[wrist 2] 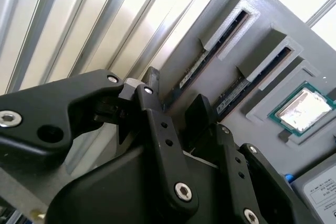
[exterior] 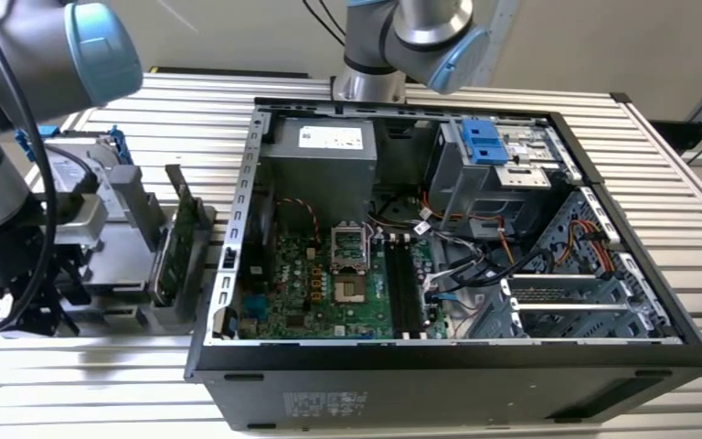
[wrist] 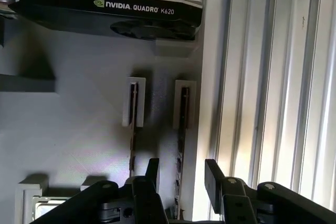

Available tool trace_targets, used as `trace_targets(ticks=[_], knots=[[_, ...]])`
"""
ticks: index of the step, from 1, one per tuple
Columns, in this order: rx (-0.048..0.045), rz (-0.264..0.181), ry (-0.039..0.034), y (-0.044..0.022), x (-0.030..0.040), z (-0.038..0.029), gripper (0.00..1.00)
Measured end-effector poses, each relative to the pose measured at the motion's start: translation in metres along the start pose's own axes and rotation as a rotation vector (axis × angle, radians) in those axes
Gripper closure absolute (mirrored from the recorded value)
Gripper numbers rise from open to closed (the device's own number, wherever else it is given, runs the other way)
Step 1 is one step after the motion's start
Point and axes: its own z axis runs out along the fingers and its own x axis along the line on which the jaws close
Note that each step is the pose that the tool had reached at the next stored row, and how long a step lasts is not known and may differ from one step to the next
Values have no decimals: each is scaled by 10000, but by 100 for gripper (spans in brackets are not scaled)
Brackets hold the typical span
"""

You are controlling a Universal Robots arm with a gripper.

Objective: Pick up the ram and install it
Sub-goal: 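Pick up the ram and move it above insertion slot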

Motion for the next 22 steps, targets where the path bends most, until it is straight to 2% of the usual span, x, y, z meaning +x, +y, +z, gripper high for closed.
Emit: trace_targets(ticks=[6, 8, 22], knots=[[0, 1, 0, -3, 4, 40, 0], [-2, 3, 57, -4, 4, 41, 0], [-4, 2, 61, -3, 5, 48, 0]])
